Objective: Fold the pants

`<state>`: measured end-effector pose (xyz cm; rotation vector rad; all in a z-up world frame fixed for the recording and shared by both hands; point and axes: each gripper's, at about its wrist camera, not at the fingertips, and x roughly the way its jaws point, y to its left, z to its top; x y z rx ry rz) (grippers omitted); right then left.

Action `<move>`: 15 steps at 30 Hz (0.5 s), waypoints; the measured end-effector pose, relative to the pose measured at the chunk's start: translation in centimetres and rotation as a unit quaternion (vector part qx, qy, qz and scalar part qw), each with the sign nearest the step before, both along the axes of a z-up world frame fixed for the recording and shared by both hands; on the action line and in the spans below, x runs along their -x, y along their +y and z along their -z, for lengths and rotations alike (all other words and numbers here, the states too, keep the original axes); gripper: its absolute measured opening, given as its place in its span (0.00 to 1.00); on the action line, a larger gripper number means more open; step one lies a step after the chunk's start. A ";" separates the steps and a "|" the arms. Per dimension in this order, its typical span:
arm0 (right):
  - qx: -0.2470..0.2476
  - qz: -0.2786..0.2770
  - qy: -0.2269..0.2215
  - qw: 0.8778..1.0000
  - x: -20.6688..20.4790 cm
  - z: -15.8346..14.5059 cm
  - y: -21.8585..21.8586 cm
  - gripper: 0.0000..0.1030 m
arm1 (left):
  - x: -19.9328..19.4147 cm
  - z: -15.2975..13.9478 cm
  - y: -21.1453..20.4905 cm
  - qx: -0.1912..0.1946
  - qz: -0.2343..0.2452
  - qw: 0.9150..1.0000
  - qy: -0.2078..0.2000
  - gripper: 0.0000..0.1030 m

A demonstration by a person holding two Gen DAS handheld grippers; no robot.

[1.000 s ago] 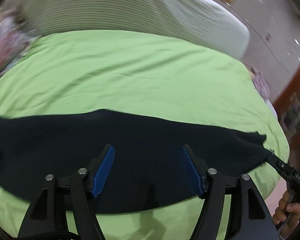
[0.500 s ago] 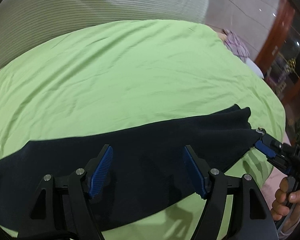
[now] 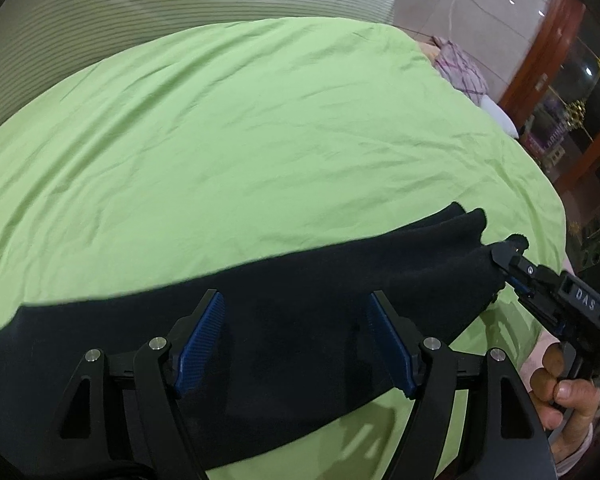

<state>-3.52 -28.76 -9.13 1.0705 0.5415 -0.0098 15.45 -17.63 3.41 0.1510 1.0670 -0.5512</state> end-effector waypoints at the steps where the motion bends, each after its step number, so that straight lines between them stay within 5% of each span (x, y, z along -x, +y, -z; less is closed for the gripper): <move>1: 0.006 0.002 0.001 1.000 0.3 0.1 0.0 0.15 | -0.2 -0.1 -0.7 -0.001 0.010 1.000 0.001 0.72; 7: 0.008 0.002 0.014 1.000 1.4 1.2 0.3 0.11 | -1.0 0.2 -7.4 -0.045 0.106 0.993 -0.002 0.72; 15: -0.009 -0.010 0.015 1.000 2.4 1.8 0.0 0.17 | -0.4 2.2 -15.3 -0.114 0.233 0.966 -0.003 0.72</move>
